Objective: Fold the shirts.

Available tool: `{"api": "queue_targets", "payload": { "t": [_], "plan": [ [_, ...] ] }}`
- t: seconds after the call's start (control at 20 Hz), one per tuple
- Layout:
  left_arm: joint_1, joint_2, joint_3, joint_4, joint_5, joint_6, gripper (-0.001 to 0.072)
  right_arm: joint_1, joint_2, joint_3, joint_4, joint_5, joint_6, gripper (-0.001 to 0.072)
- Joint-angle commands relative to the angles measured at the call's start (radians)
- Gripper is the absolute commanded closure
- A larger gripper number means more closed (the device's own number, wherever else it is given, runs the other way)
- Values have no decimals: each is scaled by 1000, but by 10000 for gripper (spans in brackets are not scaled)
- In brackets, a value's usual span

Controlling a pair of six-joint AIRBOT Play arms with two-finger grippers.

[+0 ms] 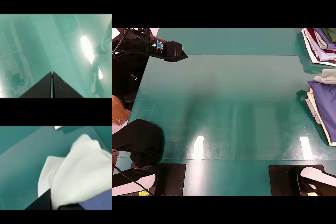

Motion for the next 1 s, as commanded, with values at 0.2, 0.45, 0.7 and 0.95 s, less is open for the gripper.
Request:
{"api": "queue_targets", "payload": {
  "t": [0.2, 0.45, 0.7, 0.95],
  "plan": [
    [-1, -1, 0, 1, -1, 26, 673, -157, 146, -368, -234, 101, 0, 695],
    [-1, -1, 0, 1, -9, 33, 673, -275, 188, -512, -290, 97, 0, 370],
    [-1, -1, 0, 1, -8, 33, 673, -315, 187, -457, 13, 59, -6, 110],
    [-1, 0, 0, 0, 2, 32, 673, 3, 187, -309, 183, 6, -14, 111]
  ]
}}
